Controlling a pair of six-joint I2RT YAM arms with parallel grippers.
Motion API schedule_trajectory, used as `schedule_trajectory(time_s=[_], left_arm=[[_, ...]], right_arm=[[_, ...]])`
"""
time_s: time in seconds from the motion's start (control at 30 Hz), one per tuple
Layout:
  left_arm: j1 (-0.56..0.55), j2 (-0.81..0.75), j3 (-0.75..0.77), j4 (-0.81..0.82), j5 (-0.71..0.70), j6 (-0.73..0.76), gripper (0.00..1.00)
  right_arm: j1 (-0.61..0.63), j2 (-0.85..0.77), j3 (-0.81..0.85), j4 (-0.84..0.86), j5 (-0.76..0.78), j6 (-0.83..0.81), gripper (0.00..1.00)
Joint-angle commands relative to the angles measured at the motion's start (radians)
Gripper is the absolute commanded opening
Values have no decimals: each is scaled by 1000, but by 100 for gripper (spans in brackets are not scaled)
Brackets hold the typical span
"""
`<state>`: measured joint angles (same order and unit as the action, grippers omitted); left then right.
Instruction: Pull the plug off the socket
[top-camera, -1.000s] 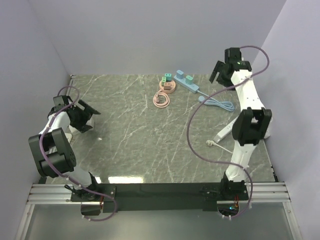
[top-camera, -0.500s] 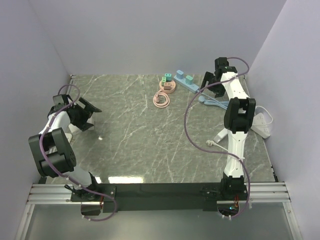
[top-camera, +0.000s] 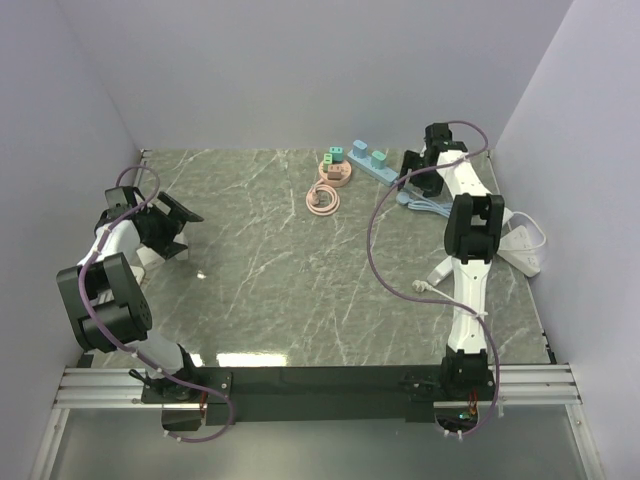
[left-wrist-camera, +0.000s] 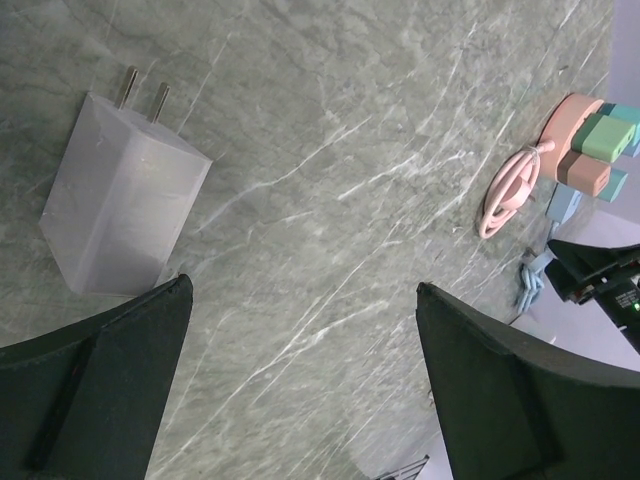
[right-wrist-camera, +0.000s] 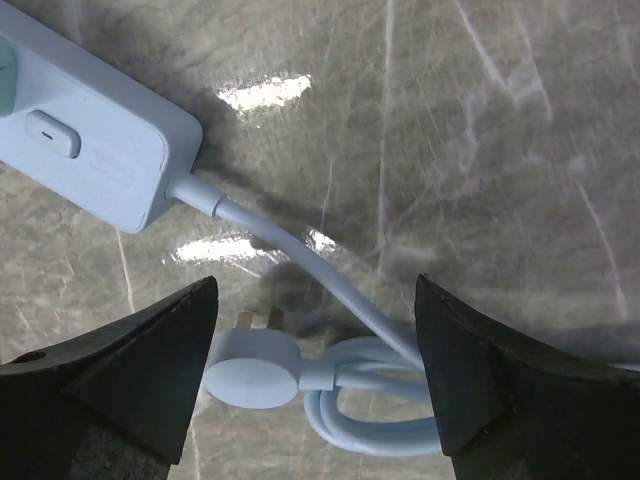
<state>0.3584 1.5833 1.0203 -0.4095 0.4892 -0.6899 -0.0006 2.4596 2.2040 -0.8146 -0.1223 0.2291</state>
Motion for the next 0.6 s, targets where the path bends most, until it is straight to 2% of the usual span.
schedule_trajectory(time_s=[0.0, 0.03, 0.1, 0.13, 0.17, 0.23, 0.27, 0.37, 0.43, 0.57], left_arm=[[-6, -8, 23, 0, 17, 38, 99], [-6, -9, 20, -2, 18, 39, 99], [-6, -13, 17, -2, 22, 41, 99], [-6, -16, 15, -2, 22, 41, 99], [-6, -19, 11, 0, 22, 41, 100], [-4, -26, 3, 3, 23, 39, 100], [-4, -28, 1, 5, 26, 39, 100], [-4, -37, -11, 9, 31, 36, 99], [-6, -46, -20, 14, 34, 35, 99], [-6, -54, -34, 23, 43, 32, 99]], right_arm=[[-4, -1, -6, 37, -51, -25, 85], [-4, 2, -9, 38, -56, -25, 84], [-4, 10, -10, 26, -89, -24, 70], [-4, 6, -19, 23, -105, -27, 62], [-4, -13, -35, 31, -121, -28, 50], [25, -40, -95, 38, -148, -30, 38], [42, -71, -114, 43, -154, -27, 25], [97, -155, -211, 58, -178, -4, 4], [126, -218, -279, 71, -221, 7, 0], [208, -298, -354, 85, -255, 27, 0]])
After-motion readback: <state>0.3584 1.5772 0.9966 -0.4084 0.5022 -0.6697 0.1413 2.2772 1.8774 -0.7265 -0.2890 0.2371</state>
